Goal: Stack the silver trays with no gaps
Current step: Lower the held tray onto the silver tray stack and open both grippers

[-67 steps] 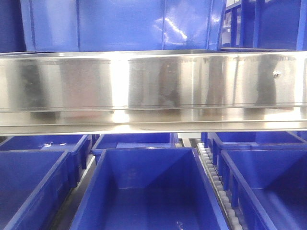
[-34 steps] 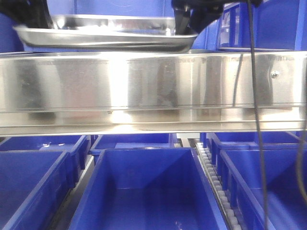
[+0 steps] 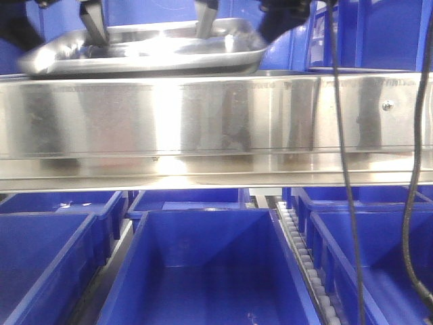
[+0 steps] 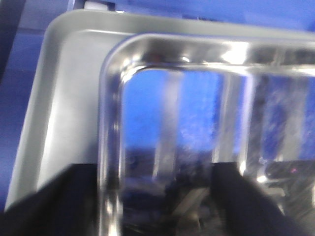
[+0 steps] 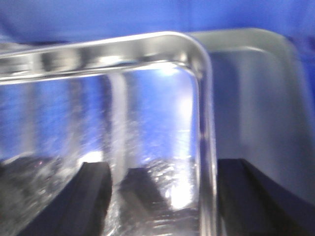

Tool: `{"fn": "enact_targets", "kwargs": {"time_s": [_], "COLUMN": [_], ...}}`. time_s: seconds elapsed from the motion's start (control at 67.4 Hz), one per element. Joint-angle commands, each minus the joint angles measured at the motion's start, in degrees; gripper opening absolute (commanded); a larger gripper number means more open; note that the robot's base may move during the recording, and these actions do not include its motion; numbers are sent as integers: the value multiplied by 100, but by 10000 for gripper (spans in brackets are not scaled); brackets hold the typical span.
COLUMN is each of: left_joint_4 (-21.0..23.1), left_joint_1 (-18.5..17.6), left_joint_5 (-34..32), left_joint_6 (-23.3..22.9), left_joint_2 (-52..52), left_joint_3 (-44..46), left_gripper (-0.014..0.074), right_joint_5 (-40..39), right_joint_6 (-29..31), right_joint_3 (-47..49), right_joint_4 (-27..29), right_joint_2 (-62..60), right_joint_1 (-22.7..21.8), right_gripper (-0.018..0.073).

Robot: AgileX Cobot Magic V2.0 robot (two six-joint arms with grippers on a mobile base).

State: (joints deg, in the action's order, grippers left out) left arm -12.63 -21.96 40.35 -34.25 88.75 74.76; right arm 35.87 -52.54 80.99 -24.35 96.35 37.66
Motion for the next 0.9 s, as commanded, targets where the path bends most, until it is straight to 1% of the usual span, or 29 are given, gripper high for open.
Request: {"fn": "enact_targets", "kwargs": {"time_s": [0.0,0.104,0.222,0.282,0.341,0.356,0.371,0.415,0.43,0.445,0.475,0.519,0.593,0.652,0.727,0.786,0.845,0.89], "left_joint_4": [11,-97,-96,-96,-96,-96,-96,-83,-60,-45,-43,-61,-183,-228,-280,-301,-245,-157], "left_joint_1": [85,108,108,108,108,108,108,95,95,95,95,95,95,95,95,95,95,95], "left_joint_5": [-86,-72,-72,-57,5,44,74,118,146,158,185,185,12,-283,-480,-344,-77,-85], "left_joint_6": [-34,-34,-34,-34,-34,-34,-34,-34,-34,-23,-23,-23,-23,-23,-23,105,119,135], "left_joint_2": [-32,-32,-32,-46,-124,-154,-210,-345,-372,-455,-569,-736,-942,-1059,-1157,-1252,-1367,-1509], "left_joint_3": [41,41,41,41,41,41,53,53,53,53,53,53,53,53,112,251,381,381], "left_gripper": [410,410,409,375,279,246,195,89,71,20,-41,-11,22,25,25,24,17,12], "right_joint_5": [-132,-104,-104,-104,-16,19,35,109,109,109,96,56,-186,-379,-489,-510,-510,-550], "right_joint_6": [28,28,28,28,28,28,28,28,28,28,28,28,28,28,28,28,28,103], "right_joint_3": [74,74,74,74,112,135,139,169,179,179,179,179,179,194,293,411,474,474], "right_joint_4": [-246,-311,-311,-311,-311,-311,-311,-311,-311,-311,-311,-311,-311,-311,-311,-311,-311,-311], "right_joint_2": [-35,-35,-35,-35,-62,-71,-89,-159,-189,-237,-307,-400,-501,-559,-645,-761,-928,-1104], "right_joint_1": [2,2,2,2,2,2,2,15,16,27,41,72,72,59,59,86,140,184], "right_gripper": [349,349,349,321,249,225,201,123,98,74,14,-35,-10,-7,-7,-11,-21,-20]}}
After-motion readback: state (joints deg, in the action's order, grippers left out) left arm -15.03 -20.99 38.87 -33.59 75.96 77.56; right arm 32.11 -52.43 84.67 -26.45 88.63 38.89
